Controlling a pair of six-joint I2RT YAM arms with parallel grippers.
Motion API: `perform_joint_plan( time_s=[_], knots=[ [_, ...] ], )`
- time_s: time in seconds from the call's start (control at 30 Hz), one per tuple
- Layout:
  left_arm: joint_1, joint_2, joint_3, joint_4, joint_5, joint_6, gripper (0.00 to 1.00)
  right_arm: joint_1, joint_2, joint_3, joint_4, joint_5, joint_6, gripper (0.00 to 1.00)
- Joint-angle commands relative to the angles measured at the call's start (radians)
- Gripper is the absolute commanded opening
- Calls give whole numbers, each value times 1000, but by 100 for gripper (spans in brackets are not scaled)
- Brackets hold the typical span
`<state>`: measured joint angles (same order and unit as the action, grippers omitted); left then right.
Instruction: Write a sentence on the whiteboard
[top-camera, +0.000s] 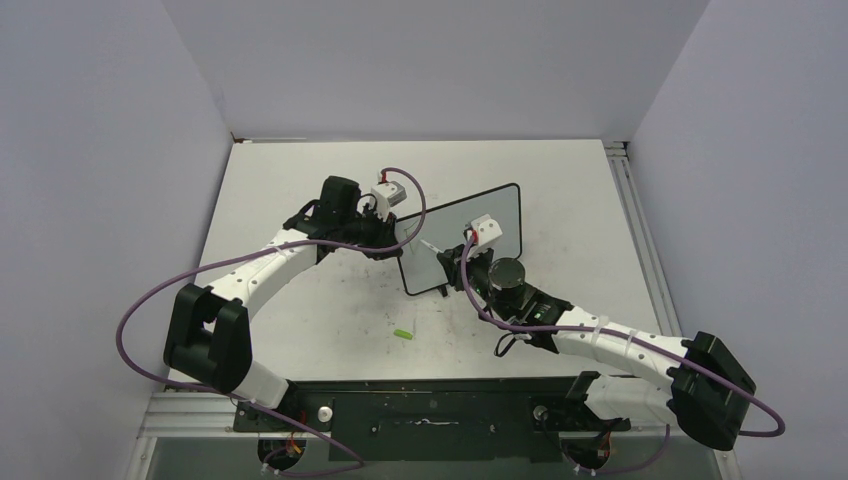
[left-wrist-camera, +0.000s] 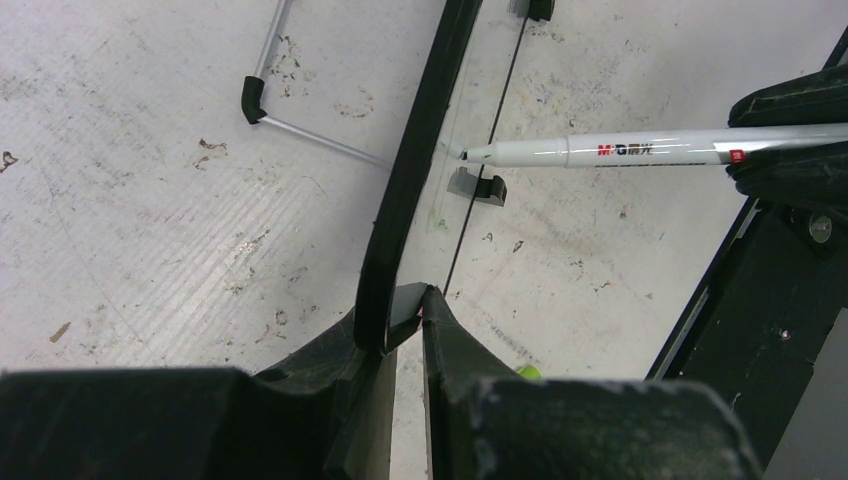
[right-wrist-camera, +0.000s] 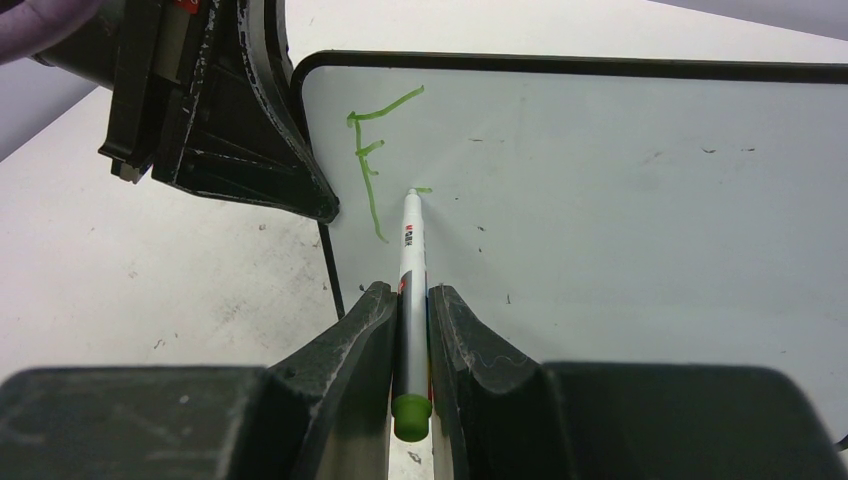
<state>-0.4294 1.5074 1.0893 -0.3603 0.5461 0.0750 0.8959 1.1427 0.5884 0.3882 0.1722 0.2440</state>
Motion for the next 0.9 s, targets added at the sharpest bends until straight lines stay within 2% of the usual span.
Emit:
perform_joint_plan(
  time_s=[0.0, 0.87],
  knots=[
    [1, -20, 27, -29, -57, 49, 0, -10, 16, 13, 27, 0, -5, 5],
    [1, -18, 27, -28, -57, 51, 0, -6, 8, -22, -30, 45, 14, 5]
  ],
)
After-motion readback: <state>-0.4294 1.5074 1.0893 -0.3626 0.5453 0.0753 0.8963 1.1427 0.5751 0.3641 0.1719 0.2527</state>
